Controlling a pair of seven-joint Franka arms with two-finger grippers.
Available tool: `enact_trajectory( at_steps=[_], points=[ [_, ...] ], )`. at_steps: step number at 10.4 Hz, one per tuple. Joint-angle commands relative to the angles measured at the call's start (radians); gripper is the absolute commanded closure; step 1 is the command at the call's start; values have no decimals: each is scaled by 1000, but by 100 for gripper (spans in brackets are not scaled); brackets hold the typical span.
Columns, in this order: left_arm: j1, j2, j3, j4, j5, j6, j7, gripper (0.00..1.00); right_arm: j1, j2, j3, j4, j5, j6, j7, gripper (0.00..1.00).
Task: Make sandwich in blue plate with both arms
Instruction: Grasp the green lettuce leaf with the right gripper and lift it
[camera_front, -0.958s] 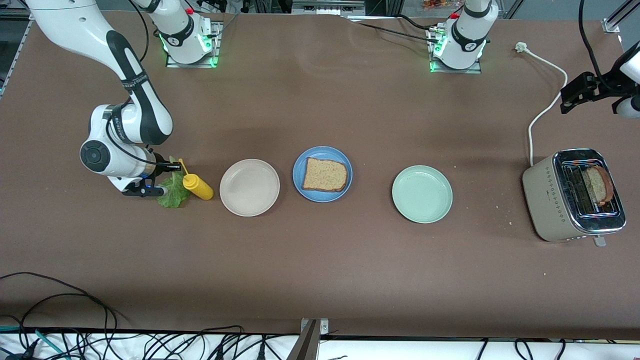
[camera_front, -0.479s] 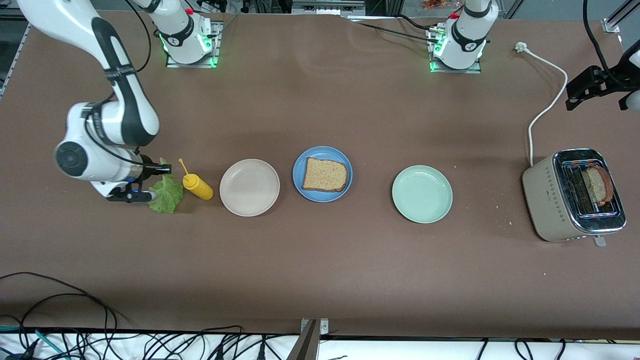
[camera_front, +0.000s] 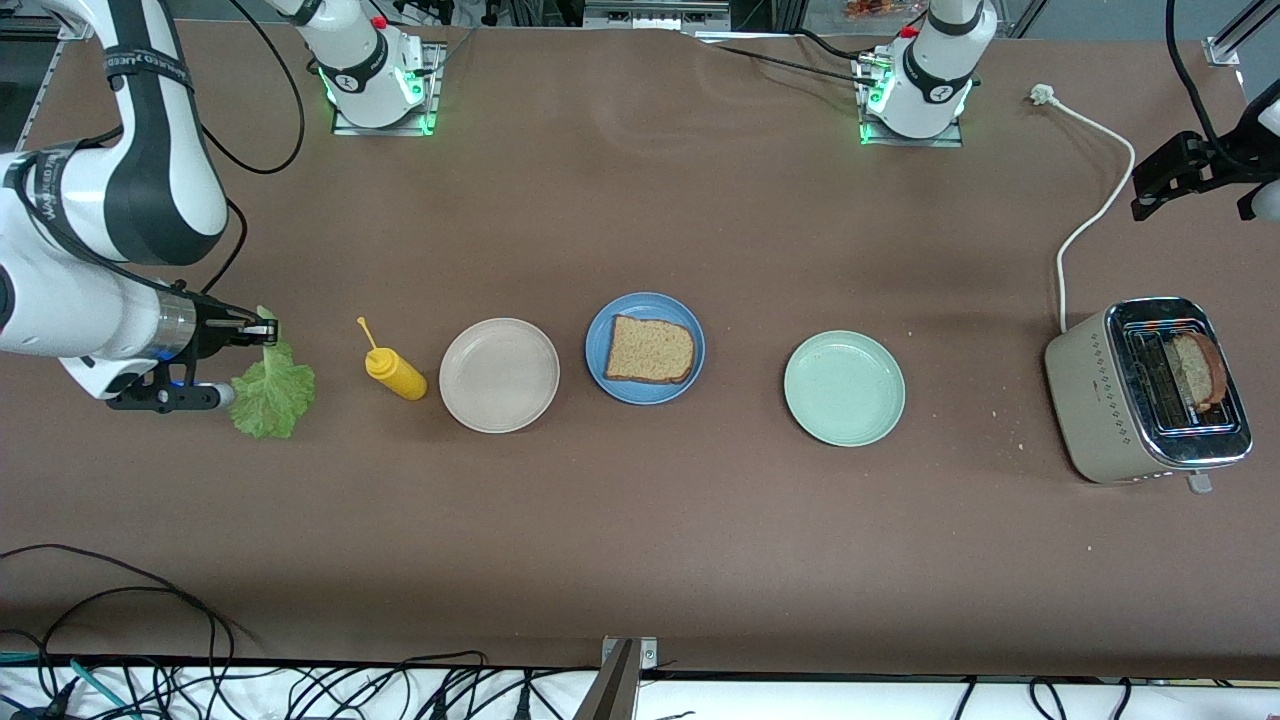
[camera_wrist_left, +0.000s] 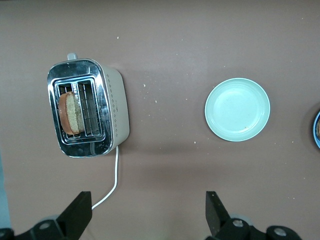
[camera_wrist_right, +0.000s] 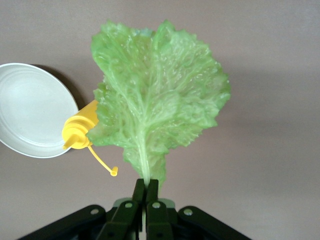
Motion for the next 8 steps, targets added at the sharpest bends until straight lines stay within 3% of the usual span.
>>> enact_trajectory(
  at_steps=[1, 5, 8],
  points=[
    [6, 1, -9, 16, 6, -20, -10, 0, 2, 20, 5, 86, -10, -70, -7, 100],
    [6, 1, -10, 17, 4, -20, -10, 0, 51, 23, 16, 160, 4, -76, 3, 100],
    [6, 1, -9, 17, 4, -20, -10, 0, 172, 35, 80, 252, 19, -75, 10, 100]
  ],
)
